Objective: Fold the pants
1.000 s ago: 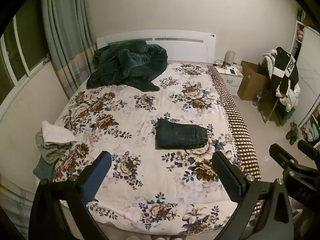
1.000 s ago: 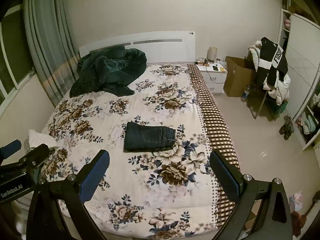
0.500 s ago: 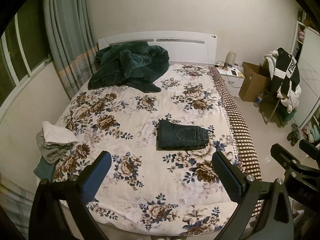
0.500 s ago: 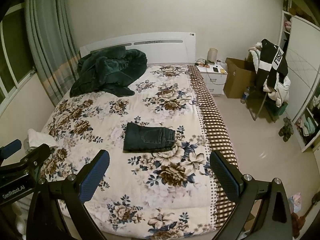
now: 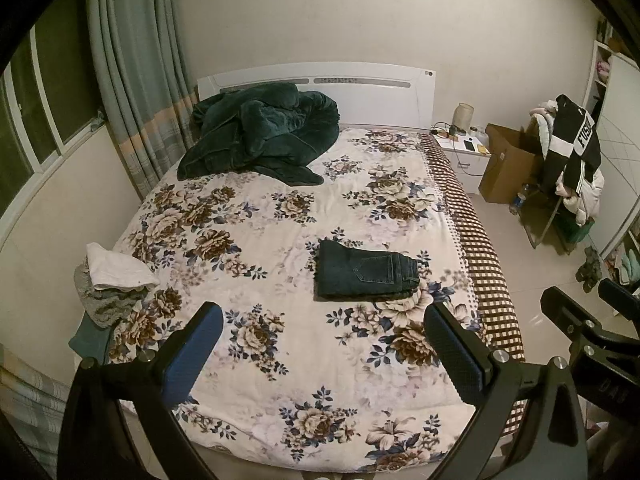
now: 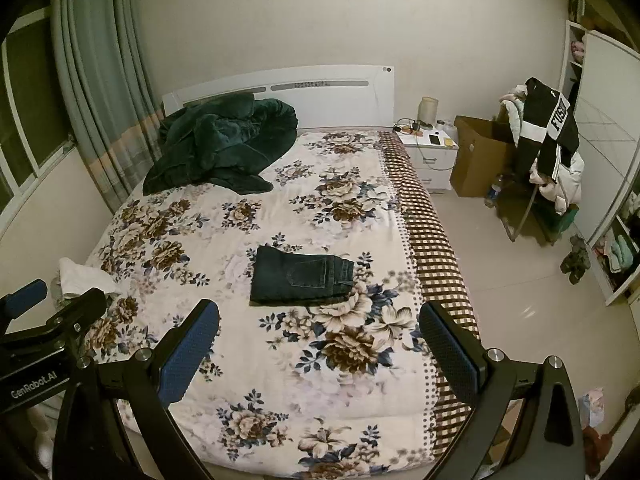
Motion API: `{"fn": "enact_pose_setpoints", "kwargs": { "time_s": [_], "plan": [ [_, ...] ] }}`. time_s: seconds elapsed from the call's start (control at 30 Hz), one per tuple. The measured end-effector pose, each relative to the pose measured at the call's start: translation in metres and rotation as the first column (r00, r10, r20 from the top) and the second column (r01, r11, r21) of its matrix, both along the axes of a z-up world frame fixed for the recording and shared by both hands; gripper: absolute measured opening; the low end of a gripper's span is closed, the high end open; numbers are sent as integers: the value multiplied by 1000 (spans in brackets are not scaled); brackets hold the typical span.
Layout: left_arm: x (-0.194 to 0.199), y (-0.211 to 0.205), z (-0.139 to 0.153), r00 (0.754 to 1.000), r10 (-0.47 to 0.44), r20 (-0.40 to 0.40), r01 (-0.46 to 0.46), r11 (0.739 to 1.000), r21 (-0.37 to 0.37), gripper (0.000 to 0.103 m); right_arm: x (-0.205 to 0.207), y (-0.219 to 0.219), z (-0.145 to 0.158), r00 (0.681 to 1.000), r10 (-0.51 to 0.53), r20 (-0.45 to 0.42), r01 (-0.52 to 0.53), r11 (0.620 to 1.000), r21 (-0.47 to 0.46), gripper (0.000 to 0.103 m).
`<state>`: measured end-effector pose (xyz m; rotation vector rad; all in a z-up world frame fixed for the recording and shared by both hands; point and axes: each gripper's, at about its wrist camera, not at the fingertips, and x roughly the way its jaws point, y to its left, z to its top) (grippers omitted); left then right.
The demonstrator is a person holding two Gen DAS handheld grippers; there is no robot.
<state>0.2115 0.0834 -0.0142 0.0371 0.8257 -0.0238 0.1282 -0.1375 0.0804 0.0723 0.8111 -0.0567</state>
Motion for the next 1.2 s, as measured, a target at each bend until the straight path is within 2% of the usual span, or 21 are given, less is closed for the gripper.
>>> {"fn": "enact_pose_setpoints", "kwargs": {
  "time_s": [1.2],
  "plan": [
    [1, 2, 1, 1000, 15, 6, -15, 1000, 0, 103, -2, 2, 1, 1000, 3, 2, -3, 1000, 5, 102]
  ]
}}
